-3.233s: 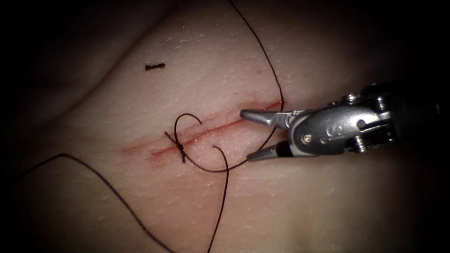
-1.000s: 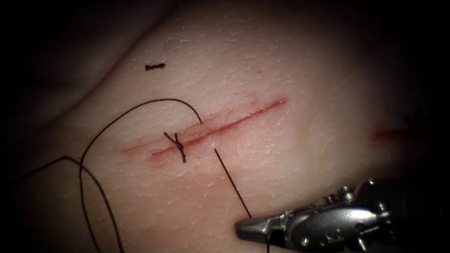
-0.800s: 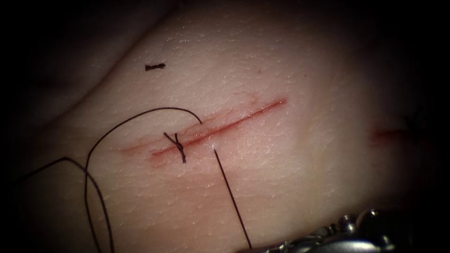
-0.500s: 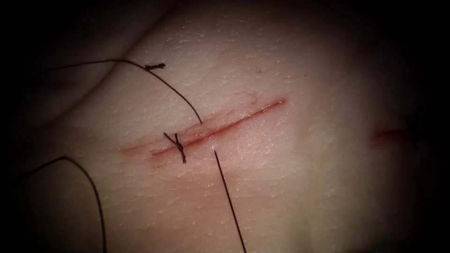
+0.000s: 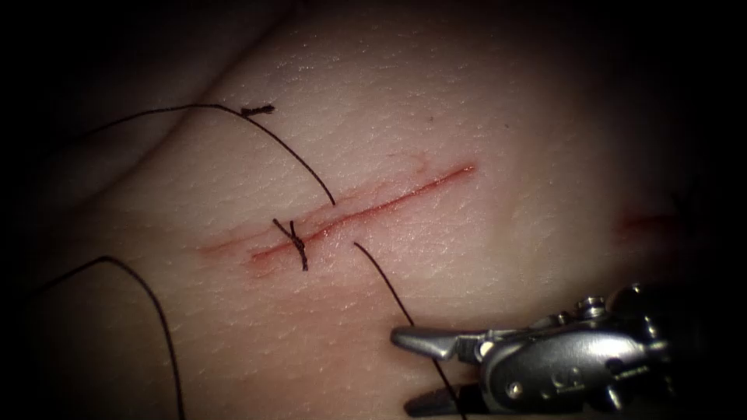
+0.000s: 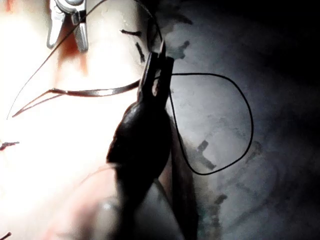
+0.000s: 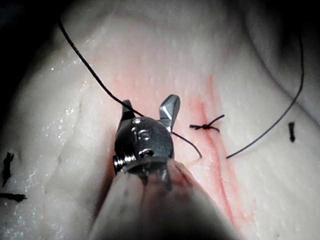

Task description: Wound Closure

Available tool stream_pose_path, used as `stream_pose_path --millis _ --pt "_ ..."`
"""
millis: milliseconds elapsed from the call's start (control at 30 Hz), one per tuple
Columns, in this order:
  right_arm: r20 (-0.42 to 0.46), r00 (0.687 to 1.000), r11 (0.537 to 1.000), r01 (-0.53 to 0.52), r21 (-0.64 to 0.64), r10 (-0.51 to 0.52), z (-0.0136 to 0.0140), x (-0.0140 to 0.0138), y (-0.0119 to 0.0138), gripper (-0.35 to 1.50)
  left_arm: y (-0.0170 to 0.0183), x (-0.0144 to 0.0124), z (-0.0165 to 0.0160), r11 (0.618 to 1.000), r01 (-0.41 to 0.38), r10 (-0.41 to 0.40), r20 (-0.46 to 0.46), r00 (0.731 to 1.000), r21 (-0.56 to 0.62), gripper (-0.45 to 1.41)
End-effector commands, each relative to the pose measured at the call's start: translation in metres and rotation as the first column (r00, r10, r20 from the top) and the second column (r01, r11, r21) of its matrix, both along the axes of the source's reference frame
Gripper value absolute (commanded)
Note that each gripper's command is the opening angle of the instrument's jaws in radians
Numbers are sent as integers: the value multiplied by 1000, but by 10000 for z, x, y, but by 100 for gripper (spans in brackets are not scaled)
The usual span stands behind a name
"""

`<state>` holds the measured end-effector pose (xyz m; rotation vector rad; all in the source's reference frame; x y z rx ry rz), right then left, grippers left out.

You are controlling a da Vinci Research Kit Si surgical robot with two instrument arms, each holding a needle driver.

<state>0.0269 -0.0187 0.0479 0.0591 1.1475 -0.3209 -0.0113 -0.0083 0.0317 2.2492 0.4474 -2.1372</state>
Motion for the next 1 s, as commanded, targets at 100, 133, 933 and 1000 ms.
stream_pose_path --millis 100,133,933,1000 --pt "14 1000 999 -26 -19 26 36 16 24 140 -7 -4 4 1000 -2 2 0 1000 3 -45" --pt "18 999 999 -29 -20 30 42 17 28 138 -7 -4 4 1000 -1 1 0 1000 3 -45" --pt "36 997 997 74 -23 -73 173 46 36 -35 -9 -2 2 1000 2 -2 -6 1000 3 -45" --pt "38 996 997 80 -20 -79 171 45 36 -35 -9 -2 2 1000 2 -2 -6 1000 3 -45"
